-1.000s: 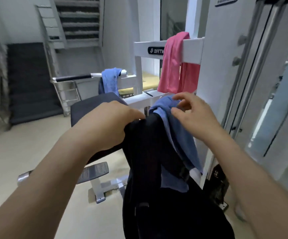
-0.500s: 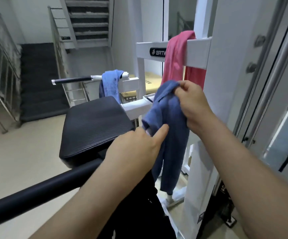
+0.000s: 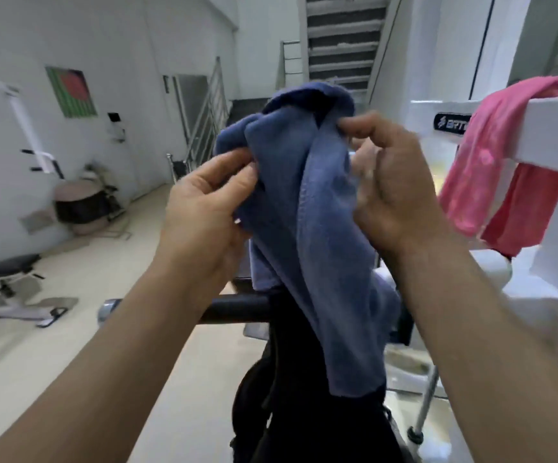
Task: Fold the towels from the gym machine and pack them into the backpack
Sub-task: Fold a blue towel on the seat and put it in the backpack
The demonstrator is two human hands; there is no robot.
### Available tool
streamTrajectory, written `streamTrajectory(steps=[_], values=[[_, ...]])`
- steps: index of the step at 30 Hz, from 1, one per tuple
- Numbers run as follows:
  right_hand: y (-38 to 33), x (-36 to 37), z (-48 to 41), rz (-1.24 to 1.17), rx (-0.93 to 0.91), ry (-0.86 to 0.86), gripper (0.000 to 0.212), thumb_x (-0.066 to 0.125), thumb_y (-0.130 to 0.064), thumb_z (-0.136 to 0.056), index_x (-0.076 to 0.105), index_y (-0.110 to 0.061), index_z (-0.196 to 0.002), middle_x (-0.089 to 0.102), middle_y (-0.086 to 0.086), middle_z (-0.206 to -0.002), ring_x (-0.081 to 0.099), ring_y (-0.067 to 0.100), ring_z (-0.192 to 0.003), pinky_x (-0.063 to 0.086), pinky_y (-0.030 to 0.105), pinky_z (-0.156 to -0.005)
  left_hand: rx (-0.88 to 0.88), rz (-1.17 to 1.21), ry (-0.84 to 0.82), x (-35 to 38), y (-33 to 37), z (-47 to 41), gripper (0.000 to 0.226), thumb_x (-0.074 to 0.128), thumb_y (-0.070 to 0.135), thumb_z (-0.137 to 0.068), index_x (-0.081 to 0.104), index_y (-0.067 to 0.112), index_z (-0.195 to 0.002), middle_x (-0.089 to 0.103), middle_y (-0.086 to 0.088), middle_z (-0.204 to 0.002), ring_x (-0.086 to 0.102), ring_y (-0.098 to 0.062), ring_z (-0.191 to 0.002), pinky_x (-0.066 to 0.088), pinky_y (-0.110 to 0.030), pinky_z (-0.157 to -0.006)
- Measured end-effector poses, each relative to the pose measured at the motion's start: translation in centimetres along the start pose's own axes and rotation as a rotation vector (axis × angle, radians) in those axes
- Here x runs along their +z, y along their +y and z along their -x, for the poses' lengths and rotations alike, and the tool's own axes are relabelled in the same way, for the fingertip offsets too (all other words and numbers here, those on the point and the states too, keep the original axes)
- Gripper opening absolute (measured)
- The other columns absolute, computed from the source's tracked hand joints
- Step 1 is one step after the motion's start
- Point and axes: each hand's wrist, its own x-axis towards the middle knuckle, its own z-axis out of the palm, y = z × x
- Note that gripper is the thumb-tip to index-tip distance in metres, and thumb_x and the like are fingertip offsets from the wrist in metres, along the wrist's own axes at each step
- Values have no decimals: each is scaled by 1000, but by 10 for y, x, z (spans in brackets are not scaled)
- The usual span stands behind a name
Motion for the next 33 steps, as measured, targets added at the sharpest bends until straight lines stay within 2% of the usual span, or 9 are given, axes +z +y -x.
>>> streamTrajectory(steps=[6, 11, 14, 17, 22, 25, 27, 30, 33], values=[[44, 38, -36, 505, -41, 58, 33, 55, -7, -61, 75, -14, -86, 65, 17, -90, 59, 29, -85, 47, 38, -78, 33, -123, 318, -76, 45, -9, 42, 41, -11, -92, 62, 11, -121, 70, -8, -105, 70, -18, -85, 58, -27, -71], [96, 68, -65, 782, -205, 261, 26, 49, -1, -77, 66, -16, -89, 62, 2, -76, 59, 12, -66, 46, 19, -53, 117, -260, 591, -165, 70, -16, 38, 44, -10, -90, 67, 17, -104, 67, -4, -87, 65, -6, -60, 52, -17, -59], [139, 101, -83, 808, -221, 231, 27, 51, 0, -79, 47, -23, -93, 54, 4, -84, 52, 13, -71, 43, 24, -57, 184, -219, 755, -234, 81, -13, 38, 40, -14, -88, 62, 17, -96, 67, 3, -66, 61, -3, -51, 50, -15, -54], [191, 142, -109, 664, -205, 212, 27, 57, -5, -80, 53, -20, -102, 61, 5, -96, 61, 15, -84, 47, 28, -64, 140, -374, 863, -314, 80, -9, 41, 35, -13, -84, 61, 19, -84, 61, -1, -71, 58, -10, -60, 48, -17, -50], [299, 213, -161, 444, 12, 24, 16, 56, -9, -92, 68, -7, -82, 67, 10, -74, 65, 17, -69, 53, 26, -63, -273, -1002, 489, -452, 82, 5, 31, 53, -6, -81, 67, 22, -87, 70, -3, -84, 64, -19, -81, 51, -27, -68], [362, 247, -191, 623, 176, -15, 22, 57, -21, -91, 70, -9, -77, 67, 9, -71, 64, 17, -67, 51, 28, -65, -144, -812, 247, -489, 94, 9, 20, 61, 9, -89, 67, 21, -105, 72, -3, -104, 66, -16, -100, 52, -32, -89], [397, 263, -206, 805, 255, -80, 24, 58, -26, -87, 71, -12, -73, 68, 8, -71, 64, 19, -69, 50, 32, -68, -137, -558, 116, -501, 99, 4, 27, 60, 22, -90, 64, 17, -117, 72, -4, -109, 67, -18, -102, 54, -33, -88], [436, 274, -228, 1059, 260, -116, 26, 57, -26, -84, 62, -13, -61, 54, 3, -60, 51, 14, -58, 42, 27, -58, -132, -580, 139, -527, 90, -7, 23, 61, 14, -91, 65, 17, -113, 74, -8, -99, 71, -21, -92, 57, -36, -82], [458, 267, -254, 1380, 61, -234, 15, 58, -20, -79, 59, -12, -66, 48, -2, -59, 42, 12, -55, 34, 28, -52, -118, -712, 316, -563, 78, -20, 24, 57, 12, -81, 61, 25, -101, 69, -5, -71, 58, -14, -60, 47, -30, -63]])
